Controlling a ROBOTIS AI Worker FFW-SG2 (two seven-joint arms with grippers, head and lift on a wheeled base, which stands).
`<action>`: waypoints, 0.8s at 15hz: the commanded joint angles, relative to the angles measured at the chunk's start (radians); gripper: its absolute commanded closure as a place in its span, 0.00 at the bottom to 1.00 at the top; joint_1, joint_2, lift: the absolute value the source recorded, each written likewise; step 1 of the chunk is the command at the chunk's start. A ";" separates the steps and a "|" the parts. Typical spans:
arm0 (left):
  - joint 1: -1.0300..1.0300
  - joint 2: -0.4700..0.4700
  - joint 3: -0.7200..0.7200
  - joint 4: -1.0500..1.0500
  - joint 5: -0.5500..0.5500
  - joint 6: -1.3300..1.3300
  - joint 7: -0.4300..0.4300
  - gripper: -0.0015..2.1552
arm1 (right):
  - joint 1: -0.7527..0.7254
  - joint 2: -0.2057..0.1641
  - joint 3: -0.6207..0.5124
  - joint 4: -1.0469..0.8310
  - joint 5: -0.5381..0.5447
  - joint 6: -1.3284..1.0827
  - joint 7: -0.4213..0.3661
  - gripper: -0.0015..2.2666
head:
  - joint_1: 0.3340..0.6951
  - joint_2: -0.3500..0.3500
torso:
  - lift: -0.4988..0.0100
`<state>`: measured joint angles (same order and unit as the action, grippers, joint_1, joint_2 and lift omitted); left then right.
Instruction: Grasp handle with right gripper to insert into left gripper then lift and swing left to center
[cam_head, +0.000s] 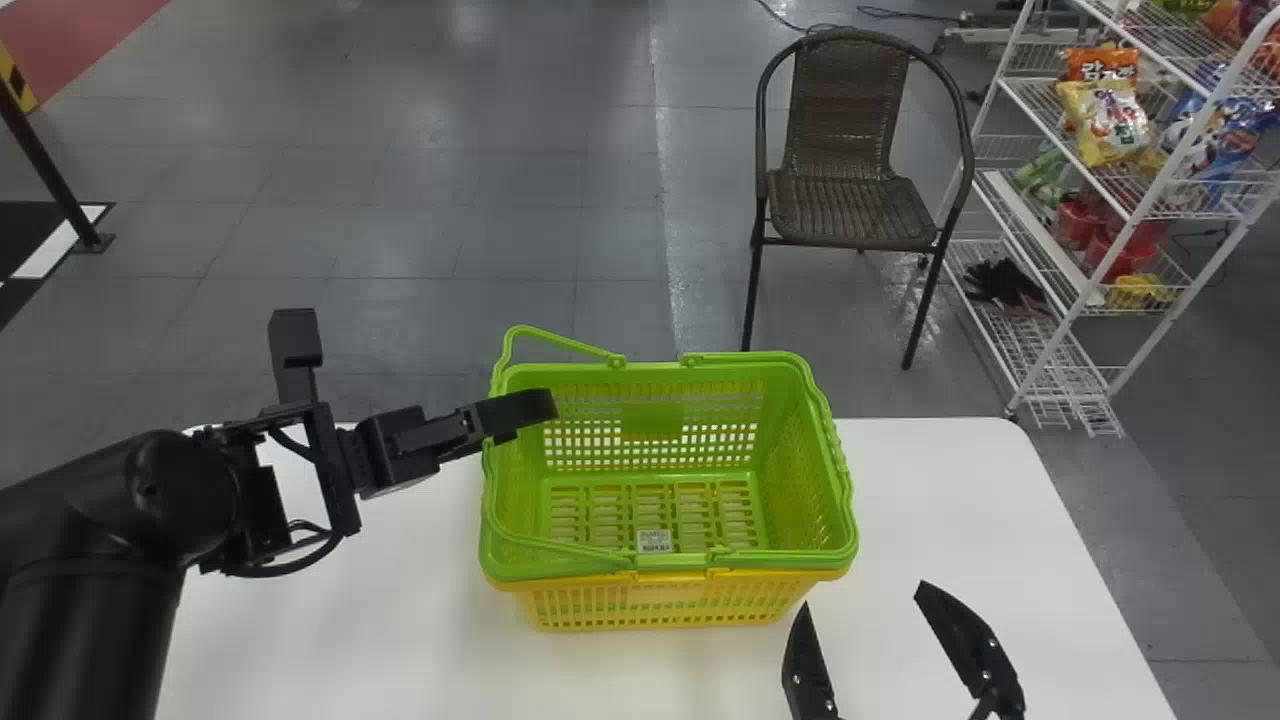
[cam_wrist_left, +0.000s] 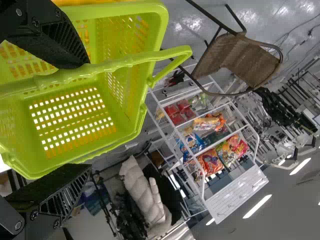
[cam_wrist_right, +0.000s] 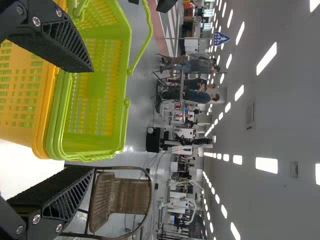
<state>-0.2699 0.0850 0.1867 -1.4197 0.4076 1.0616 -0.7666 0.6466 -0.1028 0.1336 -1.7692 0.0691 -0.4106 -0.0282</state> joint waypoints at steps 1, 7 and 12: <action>-0.009 -0.002 -0.018 -0.005 0.008 0.012 0.000 0.07 | -0.004 0.002 -0.022 0.000 -0.011 -0.007 0.001 0.05 | 1.00 0.44 | 0.98; -0.028 -0.004 -0.059 -0.056 0.033 0.085 0.001 0.07 | -0.008 0.008 -0.052 0.011 -0.037 -0.038 -0.001 0.05 | 1.00 0.35 | 0.98; -0.052 -0.008 -0.084 -0.058 0.034 0.107 0.003 0.07 | -0.013 0.011 -0.078 0.034 -0.081 -0.148 -0.001 0.06 | 1.00 0.28 | 0.98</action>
<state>-0.3150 0.0787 0.1079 -1.4771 0.4415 1.1666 -0.7634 0.6346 -0.0936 0.0645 -1.7374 -0.0073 -0.5460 -0.0291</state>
